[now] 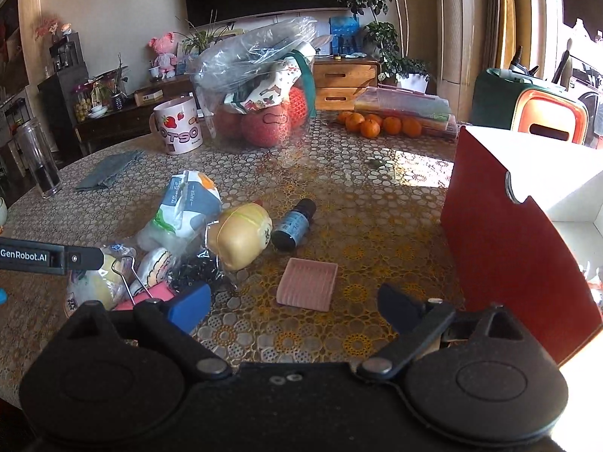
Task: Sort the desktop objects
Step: 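Grasp the blueberry snack bag with the left tool while the right tool grasps the pink dish, then lift the blueberry bag with the left tool while the right tool lifts the pink dish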
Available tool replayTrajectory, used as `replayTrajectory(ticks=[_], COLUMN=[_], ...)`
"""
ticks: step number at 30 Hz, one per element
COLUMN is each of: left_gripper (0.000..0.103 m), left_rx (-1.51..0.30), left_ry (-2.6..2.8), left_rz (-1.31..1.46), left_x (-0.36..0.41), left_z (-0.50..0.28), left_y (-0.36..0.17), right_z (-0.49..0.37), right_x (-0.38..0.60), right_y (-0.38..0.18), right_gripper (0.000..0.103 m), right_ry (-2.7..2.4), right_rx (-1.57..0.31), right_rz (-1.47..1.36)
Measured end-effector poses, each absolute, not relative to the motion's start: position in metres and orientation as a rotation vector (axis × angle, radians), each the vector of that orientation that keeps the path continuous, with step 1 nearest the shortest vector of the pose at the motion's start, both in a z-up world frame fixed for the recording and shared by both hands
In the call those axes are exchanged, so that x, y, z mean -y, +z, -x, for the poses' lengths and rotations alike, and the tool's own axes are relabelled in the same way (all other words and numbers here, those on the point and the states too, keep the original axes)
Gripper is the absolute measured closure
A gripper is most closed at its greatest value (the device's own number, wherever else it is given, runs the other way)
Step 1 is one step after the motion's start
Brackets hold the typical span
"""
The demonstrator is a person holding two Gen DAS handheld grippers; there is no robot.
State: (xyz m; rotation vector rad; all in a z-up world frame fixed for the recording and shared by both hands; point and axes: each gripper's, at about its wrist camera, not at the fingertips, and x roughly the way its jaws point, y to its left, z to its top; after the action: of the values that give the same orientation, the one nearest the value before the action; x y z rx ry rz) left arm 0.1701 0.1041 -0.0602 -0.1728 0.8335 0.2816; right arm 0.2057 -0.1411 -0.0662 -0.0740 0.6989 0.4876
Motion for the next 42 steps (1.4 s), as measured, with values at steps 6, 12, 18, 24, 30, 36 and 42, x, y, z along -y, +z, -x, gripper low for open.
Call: replayTrajectory(ticks=[6, 12, 18, 24, 30, 36, 42], left_gripper=[0.002, 0.002, 0.002, 0.026, 0.046, 0.049, 0.050], left_rx=[-0.861, -0.880, -0.876, -0.860, -0.856, -0.857, -0.860], left_ry=[0.319, 0.324, 0.312, 0.265, 0.241, 0.241, 0.243], left_rz=[0.190, 0.202, 0.224, 0.266, 0.291, 0.283, 0.282], left_x=[-0.100, -0.097, -0.095, -0.093, -0.091, -0.092, -0.093], left_z=[-0.173, -0.177, -0.173, -0.168, -0.165, -0.161, -0.152], left_y=[-0.071, -0.079, -0.087, -0.085, -0.082, -0.080, -0.077], right_z=[-0.221, -0.231, -0.238, -0.238, -0.239, -0.238, -0.234], right_x=[0.136, 0.129, 0.122, 0.116, 0.116, 0.116, 0.121], right_y=[-0.083, -0.094, -0.100, -0.105, -0.104, -0.102, -0.099], right_gripper=[0.012, 0.015, 0.023, 0.027, 0.039, 0.062, 0.063], right_ry=[0.470, 0.455, 0.433, 0.415, 0.381, 0.351, 0.358], right_rx=[-0.727, -0.735, -0.739, -0.722, -0.711, -0.710, -0.725], right_rz=[0.082, 0.094, 0.109, 0.130, 0.133, 0.119, 0.099])
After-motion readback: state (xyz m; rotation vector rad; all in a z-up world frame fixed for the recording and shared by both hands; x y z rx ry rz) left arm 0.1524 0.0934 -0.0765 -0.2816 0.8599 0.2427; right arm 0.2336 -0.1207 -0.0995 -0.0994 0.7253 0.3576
